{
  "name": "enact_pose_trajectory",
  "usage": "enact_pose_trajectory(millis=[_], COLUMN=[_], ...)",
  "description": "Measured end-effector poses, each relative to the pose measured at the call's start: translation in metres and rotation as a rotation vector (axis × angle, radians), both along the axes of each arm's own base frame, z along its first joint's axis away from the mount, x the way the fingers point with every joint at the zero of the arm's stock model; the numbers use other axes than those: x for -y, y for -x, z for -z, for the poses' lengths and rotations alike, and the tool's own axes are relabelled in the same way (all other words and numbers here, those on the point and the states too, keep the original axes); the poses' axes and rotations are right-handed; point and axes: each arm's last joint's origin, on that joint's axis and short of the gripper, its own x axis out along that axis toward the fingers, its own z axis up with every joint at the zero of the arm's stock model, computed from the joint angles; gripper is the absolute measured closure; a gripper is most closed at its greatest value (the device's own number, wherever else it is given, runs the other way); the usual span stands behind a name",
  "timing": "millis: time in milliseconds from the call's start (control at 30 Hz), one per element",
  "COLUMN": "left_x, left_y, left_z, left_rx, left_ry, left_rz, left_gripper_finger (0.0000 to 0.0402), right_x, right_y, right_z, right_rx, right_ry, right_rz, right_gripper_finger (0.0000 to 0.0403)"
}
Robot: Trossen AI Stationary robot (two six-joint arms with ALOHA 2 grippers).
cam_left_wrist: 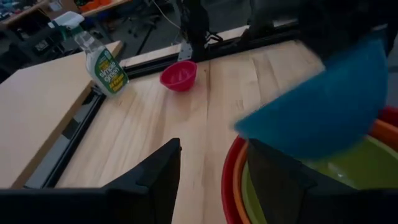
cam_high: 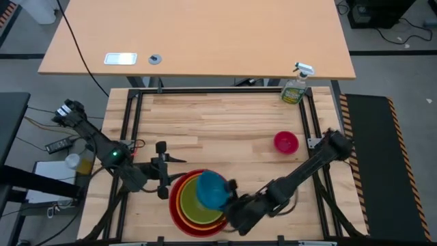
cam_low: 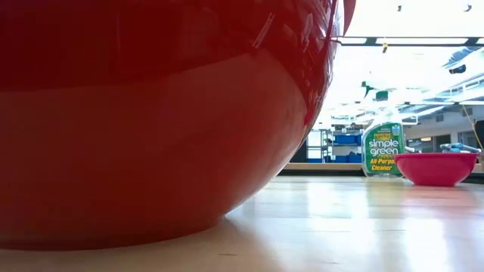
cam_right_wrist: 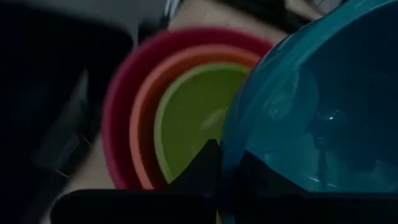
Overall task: Nest bowls inside each other
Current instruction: Stack the blue bowl on the green bowl
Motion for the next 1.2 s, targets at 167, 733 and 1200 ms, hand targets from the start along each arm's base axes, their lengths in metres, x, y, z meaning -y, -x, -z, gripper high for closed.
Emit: enact_pose_trajectory(millis=[167, 733, 1200], left_x=[0.000, 0.001, 0.000], left_y=[0.001, 0.001, 0.001], left_z=[-0.001, 0.000, 0.001], left_rx=[0.001, -0.006, -0.009], left_ry=[0.005, 0.001, 0.005], left_rz=[0.009, 0.016, 0.013], left_gripper_finger=[0.0214, 0.0214, 0.0214], right_x=[-0.012, -0.004, -0.002], right_y=[-0.021, -0.047, -0.040], right_z=[0.021, 0.057, 0.018], right_rx=[-0.110, -0.272, -0.273], right_ry=[0.207, 0.418, 0.361], right_rz=[-0.106, -0.299, -0.224], right_gripper_finger=[0.0373, 0.0356, 0.0253])
